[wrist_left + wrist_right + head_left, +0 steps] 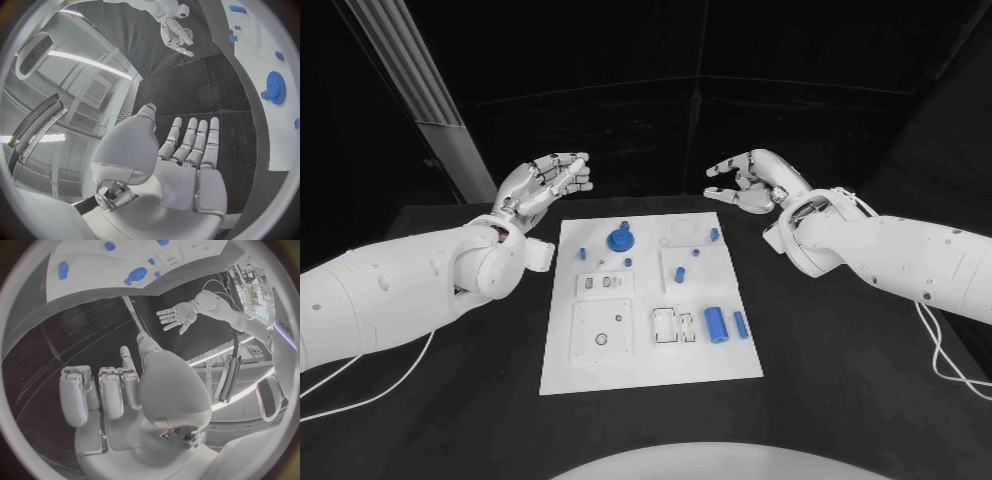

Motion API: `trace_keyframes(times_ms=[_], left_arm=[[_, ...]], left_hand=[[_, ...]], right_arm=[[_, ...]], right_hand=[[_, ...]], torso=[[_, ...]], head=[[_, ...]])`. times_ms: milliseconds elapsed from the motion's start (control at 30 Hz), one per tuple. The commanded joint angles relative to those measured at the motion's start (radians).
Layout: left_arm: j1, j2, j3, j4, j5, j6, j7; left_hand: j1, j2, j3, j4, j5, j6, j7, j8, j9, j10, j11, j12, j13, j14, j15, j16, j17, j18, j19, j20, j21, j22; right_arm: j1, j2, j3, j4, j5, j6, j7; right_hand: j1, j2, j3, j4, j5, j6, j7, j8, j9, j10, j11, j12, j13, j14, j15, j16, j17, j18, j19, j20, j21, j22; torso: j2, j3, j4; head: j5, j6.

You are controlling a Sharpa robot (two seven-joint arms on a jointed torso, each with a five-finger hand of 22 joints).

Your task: Assemble the parts on the task board

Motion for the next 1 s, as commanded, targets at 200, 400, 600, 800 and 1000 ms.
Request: trace_keyframes(times_ms=[200, 400, 600, 800, 1000], left_arm=[[-0.006, 0.001, 0.001, 0.000, -0.004, 0.003, 0.156], [-0.009, 0.002, 0.001, -0.002, -0.004, 0.004, 0.156], [-0.010, 0.002, 0.001, -0.003, -0.004, 0.005, 0.155], [-0.010, 0.002, 0.000, -0.005, -0.004, 0.005, 0.155], [-0.010, 0.001, 0.000, -0.006, -0.004, 0.005, 0.154]], left_hand=[[0.002, 0.010, -0.005, 0.000, 0.004, -0.007, 0.138, 0.007, -0.001, -0.009, 0.001, 0.004, 0.000, -0.007, 0.001, -0.002, 0.000, -0.007, -0.008, -0.001, -0.002, 0.002], [0.002, 0.010, -0.005, 0.000, 0.004, -0.007, 0.138, 0.007, -0.001, -0.009, 0.001, 0.004, 0.000, -0.007, 0.001, -0.002, 0.000, -0.007, -0.008, -0.001, -0.002, 0.002], [0.002, 0.010, -0.005, 0.000, 0.004, -0.007, 0.138, 0.007, -0.001, -0.008, 0.001, 0.004, 0.000, -0.006, 0.001, -0.002, 0.000, -0.007, -0.009, -0.001, -0.002, 0.000], [0.002, 0.010, -0.005, 0.000, 0.004, -0.007, 0.138, 0.007, -0.001, -0.008, 0.001, 0.004, 0.000, -0.006, 0.001, -0.002, 0.000, -0.007, -0.009, -0.001, -0.002, 0.000], [0.003, 0.011, -0.005, 0.000, 0.004, -0.008, 0.138, 0.008, -0.001, -0.008, 0.001, 0.004, 0.000, -0.006, 0.001, -0.002, 0.000, -0.007, -0.009, -0.001, -0.003, -0.001]], right_arm=[[-0.020, 0.000, 0.000, -0.051, -0.028, 0.069, -0.063], [-0.037, 0.005, 0.000, -0.076, -0.086, 0.118, -0.076], [-0.049, 0.016, 0.000, -0.105, -0.127, 0.166, -0.100], [-0.063, 0.029, 0.000, -0.131, -0.163, 0.199, -0.120], [-0.070, 0.044, 0.000, -0.151, -0.178, 0.215, -0.148]], right_hand=[[0.023, 0.002, -0.009, -0.004, -0.041, -0.012, -0.001, -0.003, -0.001, 0.102, -0.006, 0.003, 0.260, 0.104, -0.002, 0.002, 0.264, -0.007, 0.104, 0.001, 0.003, 0.263], [0.027, 0.001, -0.010, -0.005, -0.042, -0.013, -0.002, -0.003, -0.001, 0.102, -0.007, 0.003, 0.260, 0.104, -0.002, 0.002, 0.264, -0.007, 0.104, 0.000, 0.003, 0.263], [0.037, 0.002, -0.010, -0.007, -0.041, -0.012, -0.005, -0.001, 0.000, 0.102, -0.009, 0.003, 0.260, 0.104, -0.004, 0.002, 0.264, -0.007, 0.104, -0.001, 0.003, 0.263], [0.044, 0.002, -0.011, -0.009, -0.041, -0.011, -0.008, 0.000, 0.001, 0.102, -0.011, 0.003, 0.260, 0.104, -0.005, 0.002, 0.264, -0.007, 0.104, -0.002, 0.003, 0.263], [0.056, 0.005, -0.010, -0.012, -0.040, -0.010, -0.010, 0.001, 0.001, 0.102, -0.014, 0.003, 0.260, 0.104, -0.007, 0.002, 0.264, -0.007, 0.104, -0.003, 0.003, 0.263]], torso=[[0.002, -0.0029, -0.0002], [0.002, -0.0037, 0.0021], [0.001, -0.0040, 0.0032], [0.000, -0.0042, 0.0033], [0.000, -0.0041, 0.0037]], head=[[-0.022, -0.001], [-0.030, -0.007], [-0.034, -0.011], [-0.033, -0.014], [-0.032, -0.012]])
